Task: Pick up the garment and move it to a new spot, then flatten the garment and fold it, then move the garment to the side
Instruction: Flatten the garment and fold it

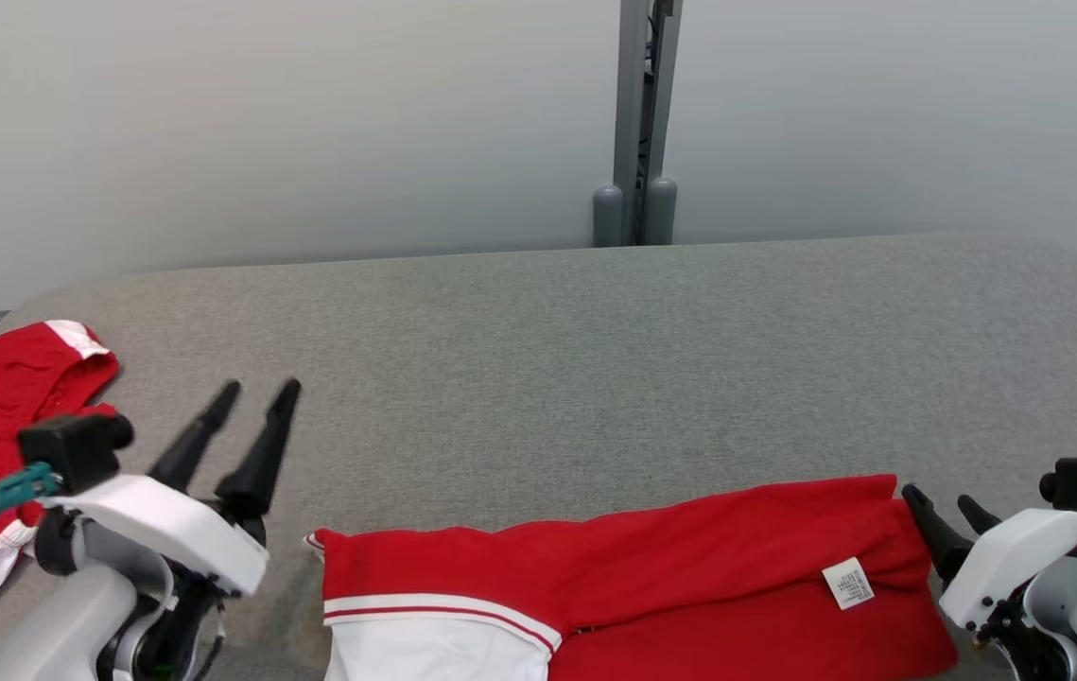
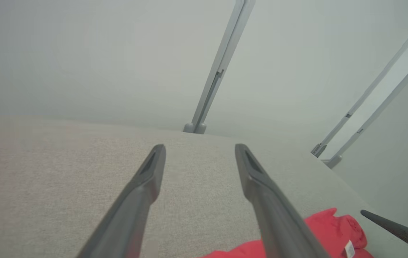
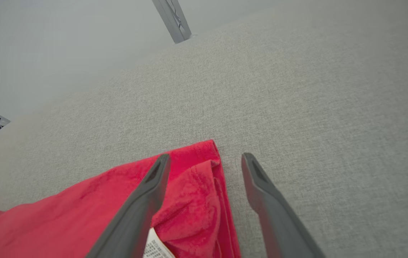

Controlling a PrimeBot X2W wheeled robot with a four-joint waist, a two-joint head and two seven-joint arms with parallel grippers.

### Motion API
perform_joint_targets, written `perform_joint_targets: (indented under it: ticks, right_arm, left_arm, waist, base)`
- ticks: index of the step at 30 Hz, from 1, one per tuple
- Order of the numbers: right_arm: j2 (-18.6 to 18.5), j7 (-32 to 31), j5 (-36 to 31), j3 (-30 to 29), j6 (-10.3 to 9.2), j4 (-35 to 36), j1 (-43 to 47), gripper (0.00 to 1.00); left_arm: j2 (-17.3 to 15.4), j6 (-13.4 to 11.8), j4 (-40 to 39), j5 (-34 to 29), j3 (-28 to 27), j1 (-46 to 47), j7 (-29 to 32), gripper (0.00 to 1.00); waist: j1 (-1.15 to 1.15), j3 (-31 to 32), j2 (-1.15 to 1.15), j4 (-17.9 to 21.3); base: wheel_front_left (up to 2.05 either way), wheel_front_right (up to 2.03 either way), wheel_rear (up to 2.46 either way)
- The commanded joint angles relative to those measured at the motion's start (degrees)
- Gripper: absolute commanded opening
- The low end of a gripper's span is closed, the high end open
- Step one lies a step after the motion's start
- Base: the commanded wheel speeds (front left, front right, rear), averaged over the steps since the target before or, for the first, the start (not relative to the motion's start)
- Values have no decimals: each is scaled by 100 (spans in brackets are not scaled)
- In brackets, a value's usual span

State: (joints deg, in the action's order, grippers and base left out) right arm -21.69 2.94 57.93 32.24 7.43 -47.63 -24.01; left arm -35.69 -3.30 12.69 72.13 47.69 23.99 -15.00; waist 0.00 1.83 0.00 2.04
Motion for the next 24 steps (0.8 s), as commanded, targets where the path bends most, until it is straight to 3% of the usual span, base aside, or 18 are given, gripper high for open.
perform_joint_targets:
  ticks: [1,2,5,15,24]
  right_arm:
    - [9,86,-76,0,13,-76,46,100]
    - [9,86,-76,0,13,-76,46,100]
    - [62,158,-187,11,13,-208,77,100]
    - [172,299,-299,-78,13,-425,124,100]
    - [203,164,-90,-93,13,-616,313,100]
  left_arm:
    - [156,-67,5,-376,-433,-244,-19,100]
    - [156,-67,5,-376,-433,-244,-19,100]
    - [480,-65,-25,-1089,-1212,-719,-21,100]
    - [1438,124,-252,-3180,-2952,-1807,-23,100]
    - [2324,654,-197,-4136,-3800,-2311,-23,100]
  waist:
    - [0,4,0,-58]
    - [0,4,0,-58]
    - [0,8,0,-109]
    - [0,-16,0,-195]
    - [0,-36,0,-349]
  base:
    - [0,0,0]
    - [0,0,0]
    - [0,0,0]
    - [0,0,0]
    - [0,0,0]
